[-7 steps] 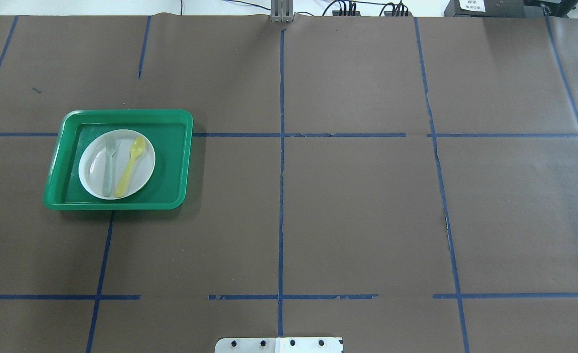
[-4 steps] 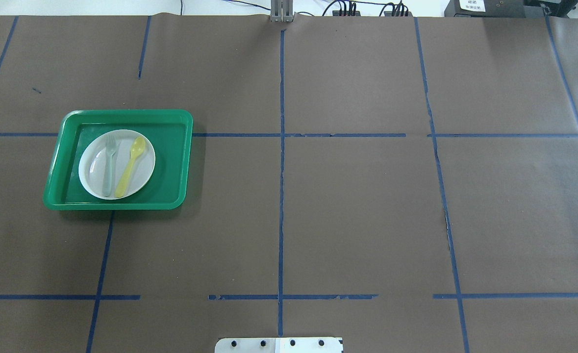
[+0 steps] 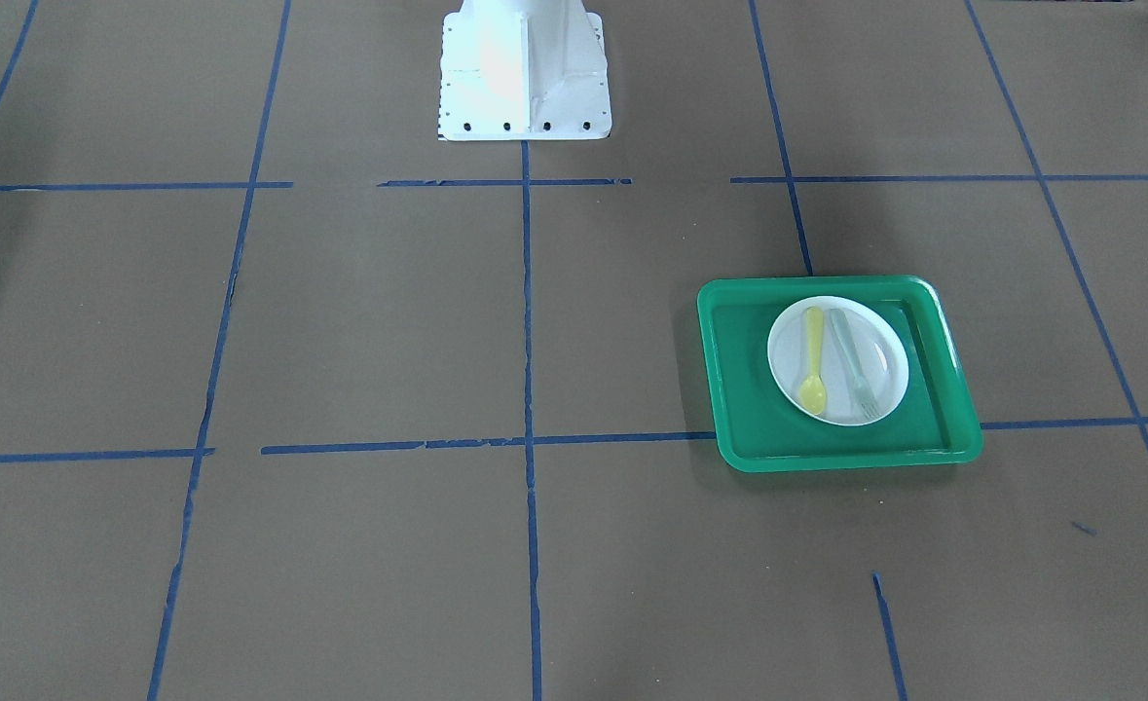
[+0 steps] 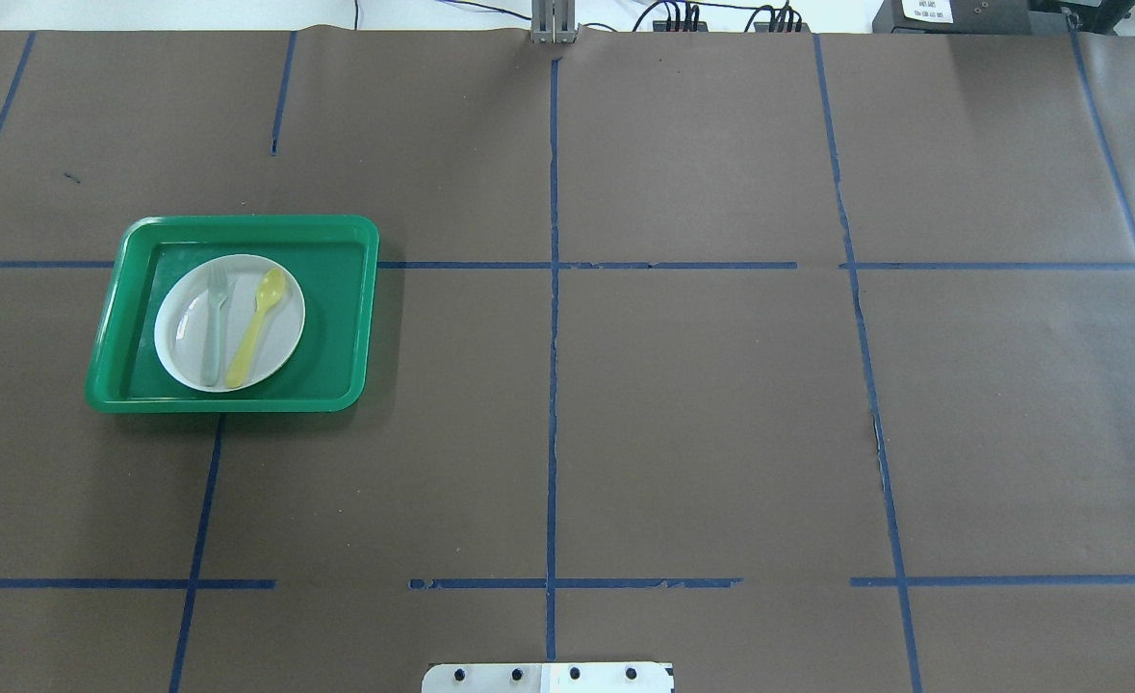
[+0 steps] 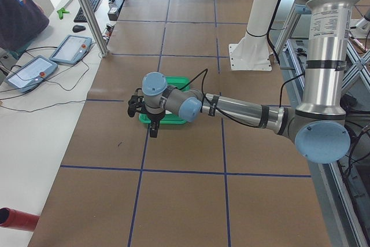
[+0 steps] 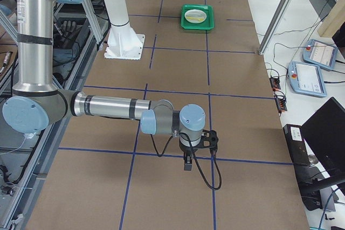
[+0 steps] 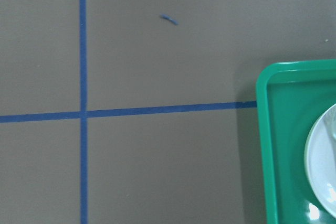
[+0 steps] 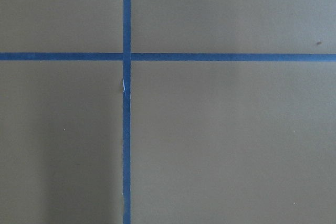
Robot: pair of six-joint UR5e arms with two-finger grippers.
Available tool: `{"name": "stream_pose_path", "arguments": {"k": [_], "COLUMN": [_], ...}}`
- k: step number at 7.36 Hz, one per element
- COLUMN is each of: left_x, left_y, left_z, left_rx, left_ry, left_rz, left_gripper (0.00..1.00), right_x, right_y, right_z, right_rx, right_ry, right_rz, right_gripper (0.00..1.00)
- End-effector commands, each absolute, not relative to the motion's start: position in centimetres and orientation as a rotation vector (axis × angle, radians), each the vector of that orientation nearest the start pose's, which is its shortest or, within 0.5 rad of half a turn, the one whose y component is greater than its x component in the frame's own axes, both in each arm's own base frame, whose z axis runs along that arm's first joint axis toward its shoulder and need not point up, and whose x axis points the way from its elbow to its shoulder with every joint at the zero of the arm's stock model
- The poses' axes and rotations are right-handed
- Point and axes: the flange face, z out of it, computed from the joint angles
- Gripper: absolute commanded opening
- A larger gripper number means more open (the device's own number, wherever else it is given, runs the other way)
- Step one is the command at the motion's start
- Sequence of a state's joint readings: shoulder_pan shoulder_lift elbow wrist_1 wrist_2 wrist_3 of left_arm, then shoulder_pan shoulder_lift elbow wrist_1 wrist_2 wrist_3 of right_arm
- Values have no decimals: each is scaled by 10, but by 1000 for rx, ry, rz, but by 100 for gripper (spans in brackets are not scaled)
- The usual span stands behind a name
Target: Place spoon
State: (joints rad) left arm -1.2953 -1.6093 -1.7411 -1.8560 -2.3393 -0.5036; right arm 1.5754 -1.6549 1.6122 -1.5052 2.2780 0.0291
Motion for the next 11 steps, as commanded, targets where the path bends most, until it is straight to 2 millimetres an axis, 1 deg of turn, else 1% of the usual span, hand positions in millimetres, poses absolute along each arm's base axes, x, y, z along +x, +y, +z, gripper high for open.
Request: {"name": "stream_pose_path", "arguments": {"k": [1, 2, 3, 4, 6, 7, 8, 9, 10, 11], "left_x": [173, 210, 246, 277, 319, 333, 343, 350, 373, 376], "left_y": [-541, -543, -539, -527, -512, -508, -503, -501, -490, -494], "left_z": [464, 445, 431, 430, 434, 437, 436, 439, 440, 448], "left_rx": [164, 182, 174, 151, 143, 149, 185, 173, 162, 181], "left_ry": [859, 846, 859, 861, 843, 833, 840, 841, 852, 839], "left_rz": [-54, -40, 2, 40, 87, 103, 120, 115, 140, 133], "left_gripper": [100, 100, 100, 100, 100, 100, 100, 100, 100, 100], "right_x": [71, 71, 71, 71, 71, 71, 71, 71, 71, 71], "right_y": [-458, -457, -458, -457, -457, -458, -457, -457, -457, -457], "right_z": [676, 676, 676, 676, 676, 676, 676, 676, 676, 676], "right_rx": [15, 13, 13, 13, 13, 13, 13, 12, 12, 13], "right_ry": [-707, -707, -707, -707, -707, -707, -707, -707, -707, -707], "right_rz": [24, 24, 24, 24, 24, 24, 24, 25, 25, 24], "right_gripper": [100, 100, 100, 100, 100, 100, 100, 100, 100, 100]}}
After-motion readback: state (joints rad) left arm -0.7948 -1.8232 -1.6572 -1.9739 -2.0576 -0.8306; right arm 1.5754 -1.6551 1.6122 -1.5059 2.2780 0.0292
